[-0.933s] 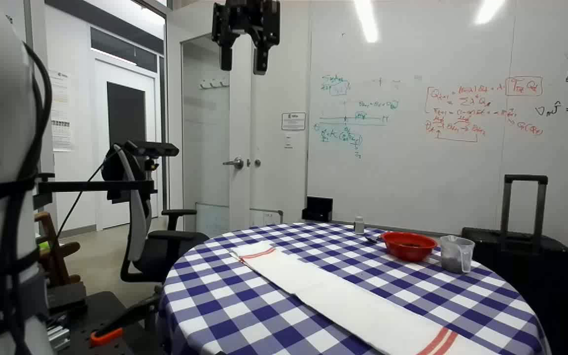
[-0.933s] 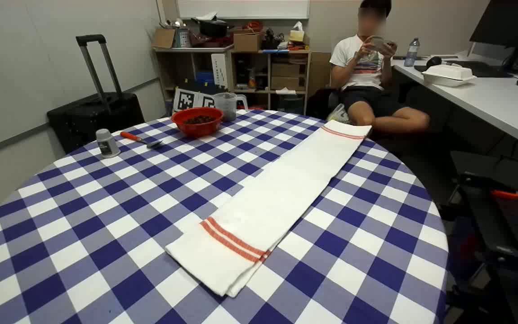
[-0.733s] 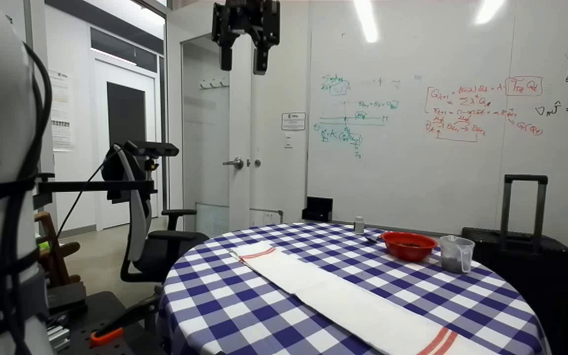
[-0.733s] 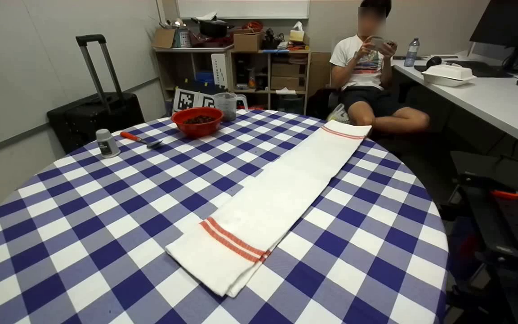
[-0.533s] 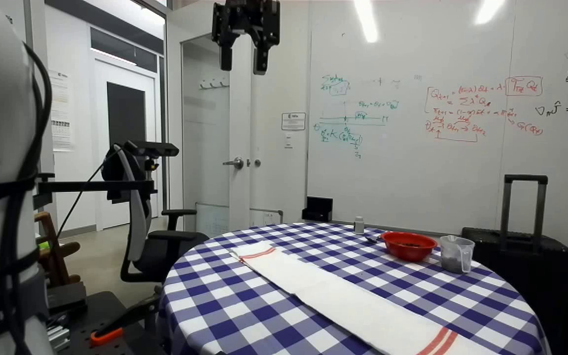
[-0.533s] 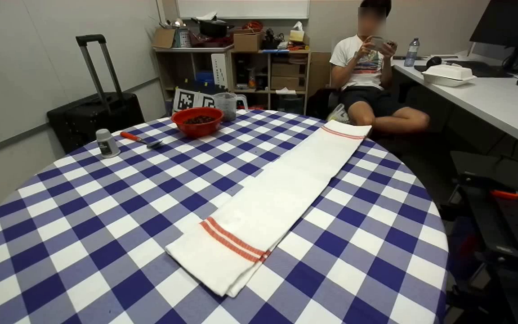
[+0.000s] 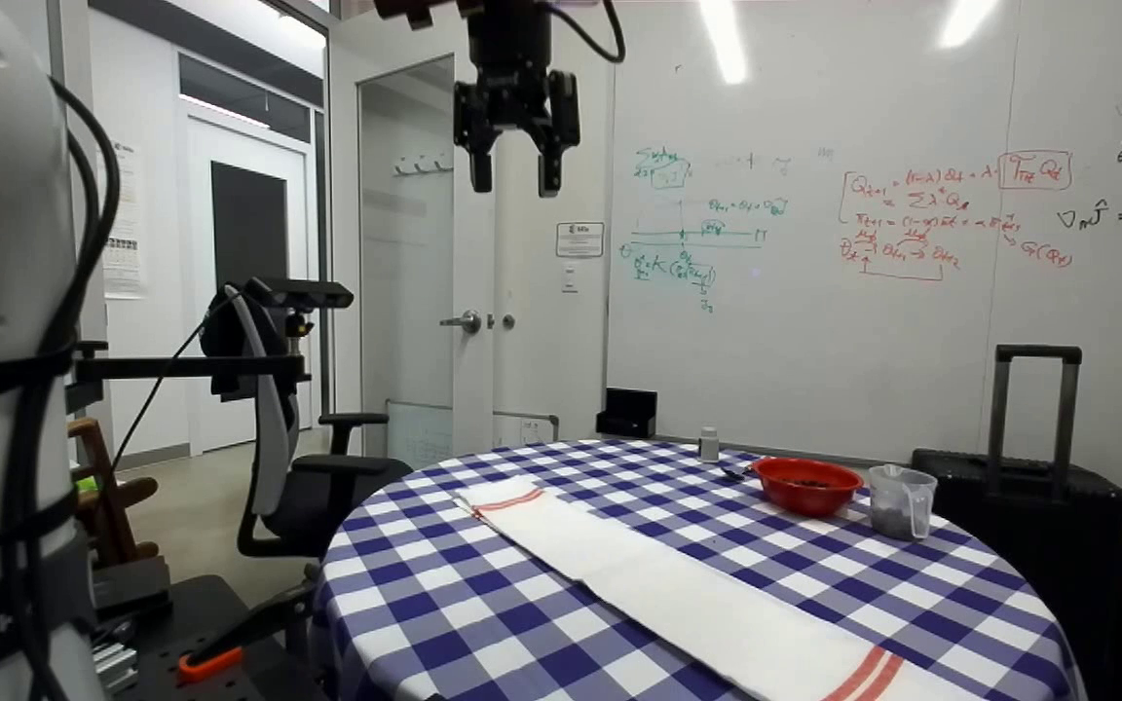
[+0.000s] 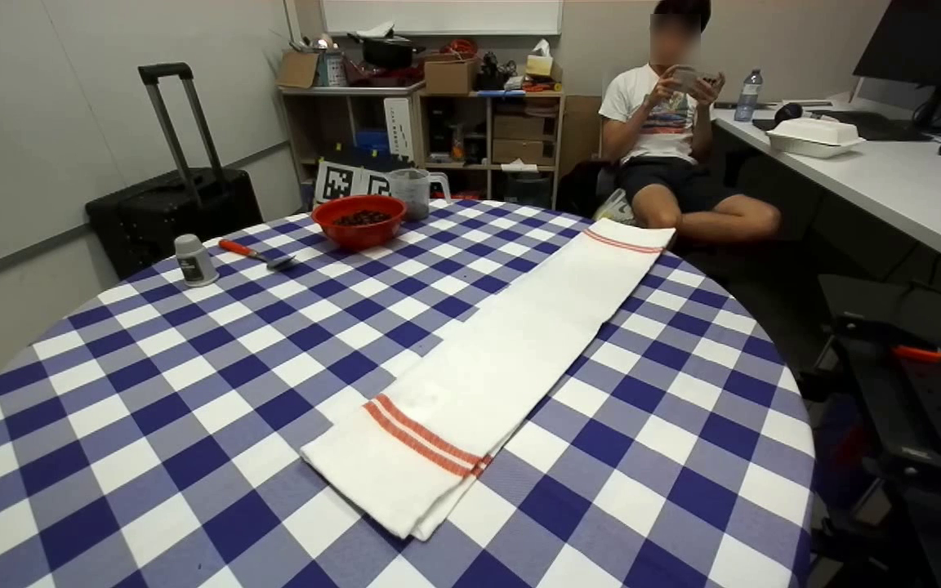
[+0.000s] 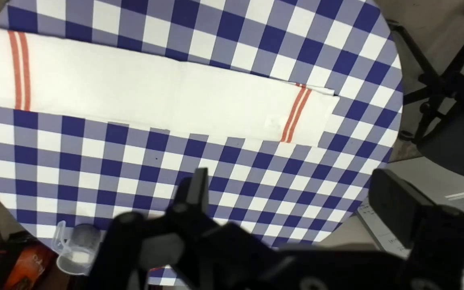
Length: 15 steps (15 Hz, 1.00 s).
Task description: Fold the cloth on the table
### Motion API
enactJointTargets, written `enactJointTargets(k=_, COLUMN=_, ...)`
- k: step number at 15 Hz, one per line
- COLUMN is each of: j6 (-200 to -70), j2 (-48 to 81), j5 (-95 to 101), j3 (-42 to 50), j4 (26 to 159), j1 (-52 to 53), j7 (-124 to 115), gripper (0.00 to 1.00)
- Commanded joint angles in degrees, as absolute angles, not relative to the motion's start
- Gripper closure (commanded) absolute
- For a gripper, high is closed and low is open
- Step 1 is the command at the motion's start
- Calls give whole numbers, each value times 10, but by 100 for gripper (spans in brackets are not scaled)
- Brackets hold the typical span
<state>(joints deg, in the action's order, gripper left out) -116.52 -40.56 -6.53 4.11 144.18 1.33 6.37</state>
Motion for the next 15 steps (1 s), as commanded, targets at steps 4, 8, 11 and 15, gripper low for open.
enactJointTargets(k=4, j6=-1293, j2=-260, j5=-38, j3=-89, j4=1431, j1=40, j7=-47, gripper=0)
enactJointTargets(k=8, j6=-1330, j2=-172, j5=8, j3=-149, j4=1411, j1=42, j7=-136, gripper=0)
enactJointTargets(k=11, j6=-1357, j2=-101, j5=80, j3=-172, j4=1385, j1=33, j7=-202, gripper=0)
enactJointTargets(k=15, j6=-1355, j2=20, j5=167, j3=-151, j4=1299, j1=29, j7=-266, gripper=0)
